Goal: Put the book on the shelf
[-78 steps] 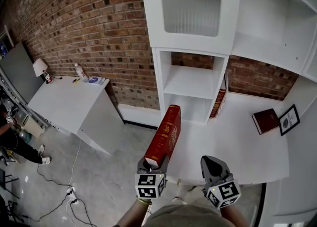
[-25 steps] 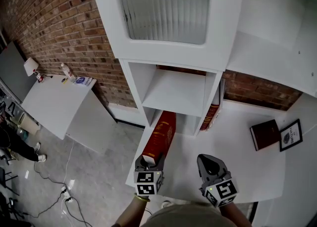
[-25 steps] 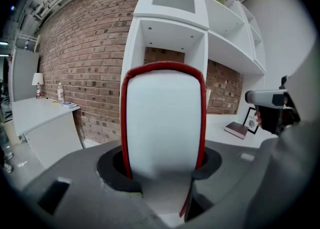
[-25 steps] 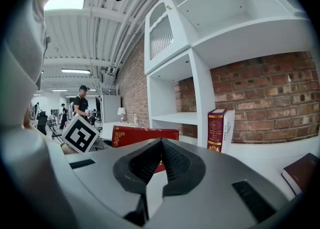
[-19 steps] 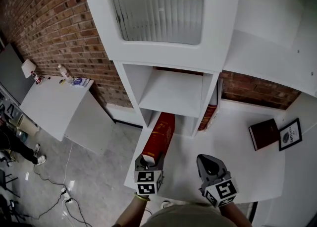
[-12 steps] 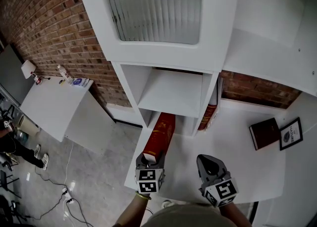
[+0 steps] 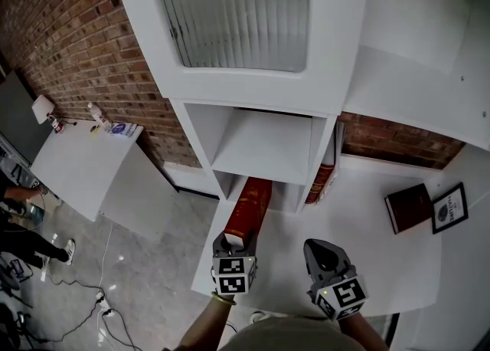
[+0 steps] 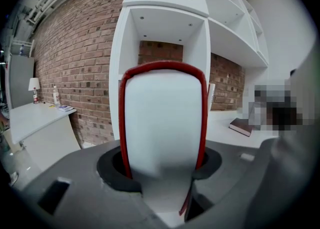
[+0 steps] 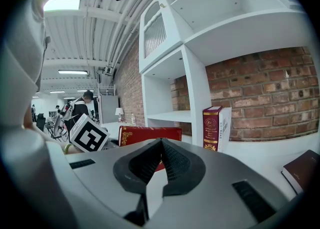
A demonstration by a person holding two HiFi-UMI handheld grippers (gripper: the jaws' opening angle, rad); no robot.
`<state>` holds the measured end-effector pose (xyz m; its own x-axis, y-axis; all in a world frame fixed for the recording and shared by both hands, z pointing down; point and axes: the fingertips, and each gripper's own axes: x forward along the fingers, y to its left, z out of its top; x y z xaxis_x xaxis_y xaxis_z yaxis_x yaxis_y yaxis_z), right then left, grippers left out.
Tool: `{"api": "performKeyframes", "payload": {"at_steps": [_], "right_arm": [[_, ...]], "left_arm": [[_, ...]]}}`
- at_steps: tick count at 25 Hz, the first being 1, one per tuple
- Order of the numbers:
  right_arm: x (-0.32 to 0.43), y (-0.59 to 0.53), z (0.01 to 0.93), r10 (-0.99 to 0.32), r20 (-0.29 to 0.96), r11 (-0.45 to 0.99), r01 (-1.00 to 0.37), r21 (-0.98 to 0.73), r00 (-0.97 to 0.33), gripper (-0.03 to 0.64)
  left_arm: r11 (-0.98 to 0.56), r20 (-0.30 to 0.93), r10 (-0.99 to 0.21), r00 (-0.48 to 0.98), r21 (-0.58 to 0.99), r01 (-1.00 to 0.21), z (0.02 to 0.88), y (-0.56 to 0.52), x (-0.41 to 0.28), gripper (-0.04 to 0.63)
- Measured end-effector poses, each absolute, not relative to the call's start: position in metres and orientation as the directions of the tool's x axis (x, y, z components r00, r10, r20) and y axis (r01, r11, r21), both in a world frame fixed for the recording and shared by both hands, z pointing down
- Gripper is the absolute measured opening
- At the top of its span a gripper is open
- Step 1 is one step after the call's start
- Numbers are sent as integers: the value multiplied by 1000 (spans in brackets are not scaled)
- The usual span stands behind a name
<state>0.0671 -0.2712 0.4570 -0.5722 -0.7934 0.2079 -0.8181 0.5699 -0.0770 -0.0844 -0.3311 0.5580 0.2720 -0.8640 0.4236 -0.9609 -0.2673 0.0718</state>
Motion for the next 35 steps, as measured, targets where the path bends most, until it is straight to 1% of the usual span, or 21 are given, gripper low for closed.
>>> {"api": "performKeyframes", "payload": {"at_steps": [6,10,12,22,27,35], "right_arm": [[70,-276,459,-801,190,567,-821,-66,-568,6],[69,-278,458,-797,210,566,-822,-71,-567,6],[69,-280,461,-798,192,569,-819,-70,-571,6],[71,-282,463,-794,221,563,-822,-86,-567,6],[79,-287,465,-810,182,553,-830,-78,-557,6],[81,-287,466,-798,218,556,-826,-94,-562,6]], "left_arm": [[-270,429,-860,276,75,-960,559,-339,-81,236],[-273,430,-860,276,69,-959,560,-345,-80,236],[-276,430,-859,277,68,-959,561,-348,-79,236],[-282,441,-852,282,68,-957,565,-362,-71,236],[-289,454,-844,285,63,-955,569,-369,-68,236],[-298,481,-829,285,52,-953,578,-383,-59,236]]}}
